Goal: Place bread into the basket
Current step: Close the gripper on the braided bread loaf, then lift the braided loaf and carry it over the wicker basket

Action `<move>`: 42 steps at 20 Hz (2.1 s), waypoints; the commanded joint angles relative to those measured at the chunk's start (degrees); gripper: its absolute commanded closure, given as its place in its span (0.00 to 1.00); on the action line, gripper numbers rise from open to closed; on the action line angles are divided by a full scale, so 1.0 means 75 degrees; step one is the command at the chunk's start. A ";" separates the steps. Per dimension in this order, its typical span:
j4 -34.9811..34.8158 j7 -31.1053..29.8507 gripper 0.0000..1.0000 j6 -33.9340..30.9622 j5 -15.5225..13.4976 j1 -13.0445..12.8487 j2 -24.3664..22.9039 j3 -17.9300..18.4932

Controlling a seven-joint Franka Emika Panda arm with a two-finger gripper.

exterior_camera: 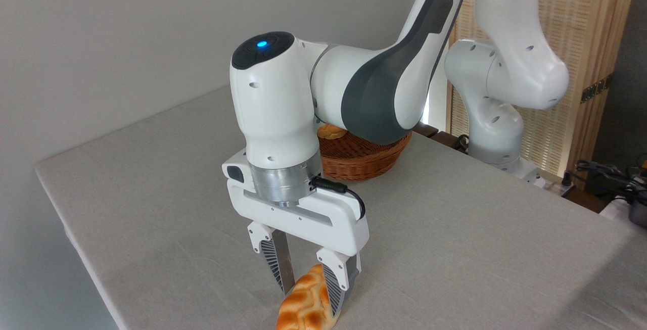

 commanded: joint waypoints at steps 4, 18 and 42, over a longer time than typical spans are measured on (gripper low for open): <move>-0.0250 0.0363 0.56 0.0263 0.0117 -0.0032 -0.0039 0.0025; -0.0215 0.0446 0.66 0.0181 0.0117 -0.0032 -0.0063 0.0013; -0.1161 0.0657 0.62 -0.4471 -0.0973 -0.1401 -0.4502 -0.1686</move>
